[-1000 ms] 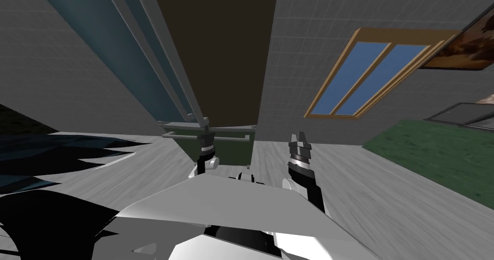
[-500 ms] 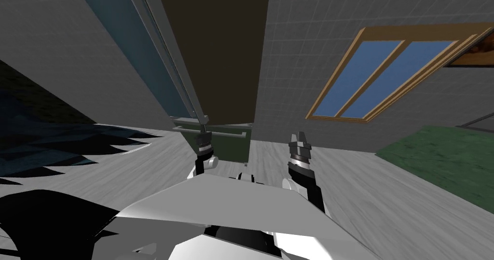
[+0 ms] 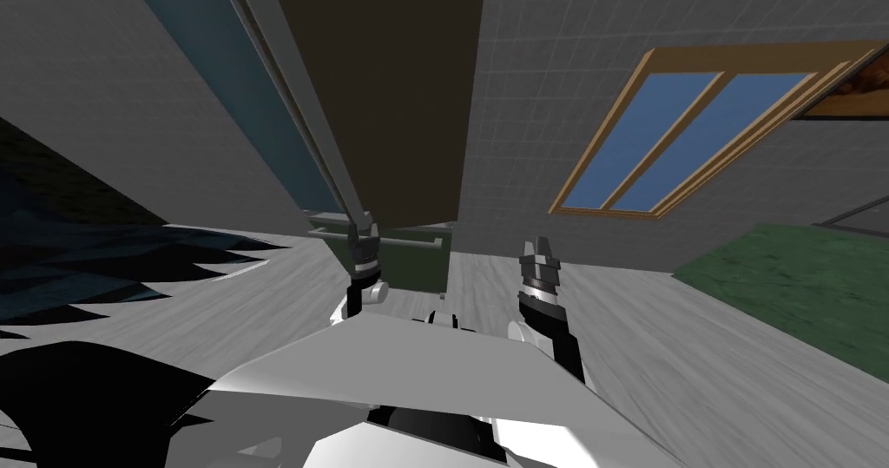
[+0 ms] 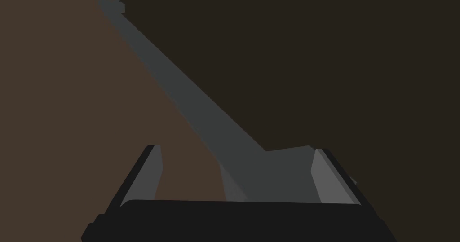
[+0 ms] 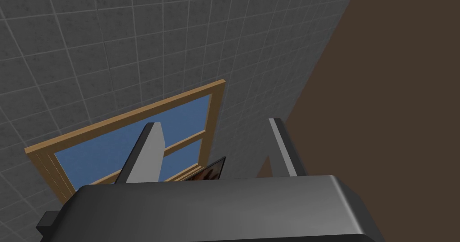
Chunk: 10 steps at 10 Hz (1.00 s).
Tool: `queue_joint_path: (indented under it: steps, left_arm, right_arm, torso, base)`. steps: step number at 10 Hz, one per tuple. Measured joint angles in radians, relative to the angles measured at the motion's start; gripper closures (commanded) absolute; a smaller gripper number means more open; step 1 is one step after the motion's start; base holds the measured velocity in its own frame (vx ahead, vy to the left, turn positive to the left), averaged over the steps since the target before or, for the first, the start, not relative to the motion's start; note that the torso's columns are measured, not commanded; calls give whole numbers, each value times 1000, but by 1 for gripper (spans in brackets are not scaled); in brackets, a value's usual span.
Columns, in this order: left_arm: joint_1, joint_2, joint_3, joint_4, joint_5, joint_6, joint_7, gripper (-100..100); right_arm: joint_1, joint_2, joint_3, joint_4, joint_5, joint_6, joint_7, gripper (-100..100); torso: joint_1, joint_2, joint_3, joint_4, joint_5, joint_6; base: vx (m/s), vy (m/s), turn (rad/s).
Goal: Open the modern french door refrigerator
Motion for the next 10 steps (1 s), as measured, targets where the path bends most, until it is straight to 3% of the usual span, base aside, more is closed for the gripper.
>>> queue_joint_path:
  steps: [4,6,10]
  left_arm:
    - [8,14,-44,42,-13,-62,52,-100]
    - [11,-22,-59,65,-17,-87,73,-100]
    - [-15,-20,-50,36,-9,-35,69,-100]
  right_arm:
    - [0,0,0,0,0,0,0,0]
    - [0,0,0,0,0,0,0,0]
    - [0,0,0,0,0,0,0,0]
  torso:
    - [5,-5,-4,-2,2,-1]
    - [-3,-1,-1,0,-1,0]
    - [-2,1,1,0,-1,0]
  base:
    - [50,170,-133]
    - [28,83,-29]
    - [1,5,20]
